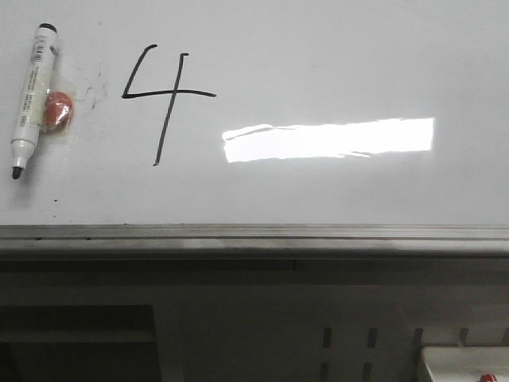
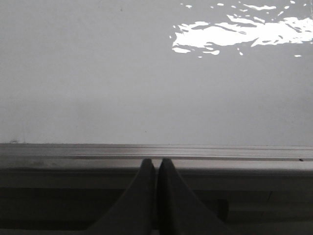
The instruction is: Write number 4 on whiteboard
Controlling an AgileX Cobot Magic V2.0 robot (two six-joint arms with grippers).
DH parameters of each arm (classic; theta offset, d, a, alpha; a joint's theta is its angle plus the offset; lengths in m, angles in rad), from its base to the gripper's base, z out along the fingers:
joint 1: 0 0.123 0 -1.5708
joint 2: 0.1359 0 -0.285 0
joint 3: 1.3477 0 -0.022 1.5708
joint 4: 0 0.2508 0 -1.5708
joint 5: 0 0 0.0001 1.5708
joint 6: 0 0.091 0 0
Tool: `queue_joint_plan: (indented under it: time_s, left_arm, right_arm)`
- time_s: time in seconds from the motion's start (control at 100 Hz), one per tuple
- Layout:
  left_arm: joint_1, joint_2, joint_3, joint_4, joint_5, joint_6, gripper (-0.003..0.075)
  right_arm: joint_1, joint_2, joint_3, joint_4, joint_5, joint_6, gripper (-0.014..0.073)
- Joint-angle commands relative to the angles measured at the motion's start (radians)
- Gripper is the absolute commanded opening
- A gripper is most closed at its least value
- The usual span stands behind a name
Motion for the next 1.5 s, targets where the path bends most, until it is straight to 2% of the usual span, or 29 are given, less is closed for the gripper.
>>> queue_joint_plan:
  time_s: [0.0,0.72,0.85,0.99,1.25,1.38,1.49]
  left_arm:
    - [0.001,-0.025,0.035,-0.014,-0.045,-0.009,-0.0020]
    - [0.001,-0.025,0.035,-0.014,-0.045,-0.009,-0.0020]
    - [0.001,-0.025,0.035,-0.014,-0.045,-0.009,-0.0020]
    - [0.001,-0.025,0.035,-0.014,-0.045,-0.009,-0.0020]
    - [0.001,-0.025,0.035,-0.014,-0.045,-0.009,-0.0020]
    - [0.001,-0.025,0.035,-0.014,-0.045,-0.009,-0.0020]
    - [0.001,-0.025,0.035,-0.014,-0.045,-0.009,-0.0020]
  right_arm:
    - [-0.004,0.009,-0.025,-0.010,-0.085,-0.001,-0.0066]
    - [-0.004,0.009,-0.025,-0.010,-0.085,-0.001,-0.0066]
    - [-0.047,0.013,-0.025,-0.010,-0.091,-0.001,-0.0066]
    - [-0.202,0.014,-0.014,-0.010,-0.134,-0.001,-0.0066]
    - [-0.639,0.008,0.145,-0.010,-0.321,-0.001,-0.0066]
    - [-0.767,-0.021,0.260,-0.007,-0.353,-0.001,-0.0066]
    - [-0.845,-0.055,0.329,0.005,-0.316,-0.001,-0.0066]
